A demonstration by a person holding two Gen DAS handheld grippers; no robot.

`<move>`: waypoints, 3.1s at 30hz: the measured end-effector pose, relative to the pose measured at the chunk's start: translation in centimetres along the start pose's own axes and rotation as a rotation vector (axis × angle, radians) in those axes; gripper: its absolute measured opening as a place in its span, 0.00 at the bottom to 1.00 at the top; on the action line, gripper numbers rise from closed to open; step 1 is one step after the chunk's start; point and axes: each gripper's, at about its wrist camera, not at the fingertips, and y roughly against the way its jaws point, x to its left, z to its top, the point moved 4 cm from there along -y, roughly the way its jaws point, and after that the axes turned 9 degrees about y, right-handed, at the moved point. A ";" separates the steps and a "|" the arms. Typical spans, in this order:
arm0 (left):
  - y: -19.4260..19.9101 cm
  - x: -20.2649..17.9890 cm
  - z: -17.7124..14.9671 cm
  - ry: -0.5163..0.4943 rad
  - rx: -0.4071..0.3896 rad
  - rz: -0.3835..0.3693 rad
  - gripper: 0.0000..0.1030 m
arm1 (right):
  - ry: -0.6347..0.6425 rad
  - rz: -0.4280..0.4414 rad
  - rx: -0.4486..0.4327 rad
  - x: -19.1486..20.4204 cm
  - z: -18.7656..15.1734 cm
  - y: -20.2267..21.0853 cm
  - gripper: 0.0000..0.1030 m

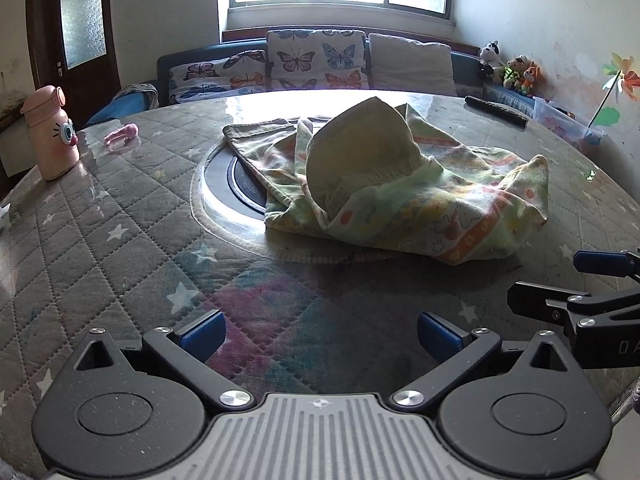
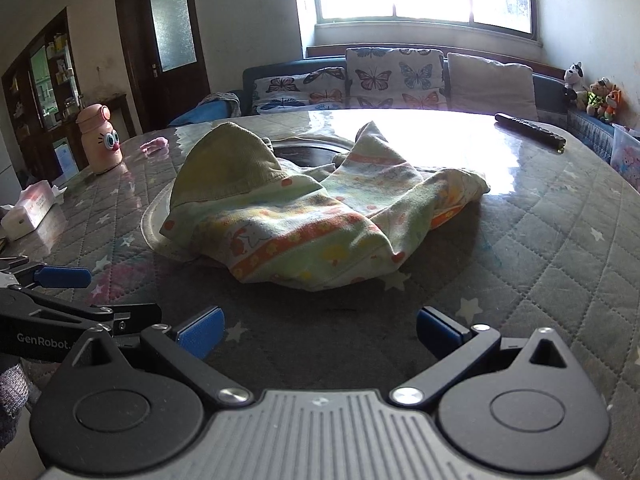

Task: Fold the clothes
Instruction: 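Move both grippers toward the crumpled striped shirt on the table, then grasp the shirt hem with the left gripper while the right gripper grasps another hem edge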

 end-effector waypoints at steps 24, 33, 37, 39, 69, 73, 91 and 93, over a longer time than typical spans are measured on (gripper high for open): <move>-0.3 -0.5 0.0 -0.016 0.003 -0.002 1.00 | -0.008 0.002 0.008 -0.1 -0.1 -0.2 1.00; -0.4 -0.6 0.1 -0.021 0.003 -0.003 1.00 | -0.003 0.005 0.009 -0.1 0.1 -0.4 1.00; -0.4 -0.6 0.3 -0.023 0.002 -0.002 1.00 | 0.002 0.007 0.012 0.0 0.2 -0.6 1.00; -0.4 -0.6 0.5 -0.025 0.001 -0.003 1.00 | 0.004 0.009 0.012 0.1 0.3 -0.6 1.00; -2.2 0.2 3.5 -0.023 -0.002 0.011 1.00 | 0.016 0.022 0.017 -0.3 3.2 -3.0 1.00; -2.4 0.3 4.3 -0.024 -0.004 0.017 1.00 | 0.013 0.021 0.016 -0.6 4.0 -3.6 1.00; -3.6 1.2 7.8 -0.010 -0.010 0.036 1.00 | 0.004 0.027 0.011 -1.3 7.6 -4.5 1.00; -3.8 1.2 8.1 -0.009 -0.008 0.033 1.00 | 0.002 0.024 0.002 -1.5 7.9 -4.0 1.00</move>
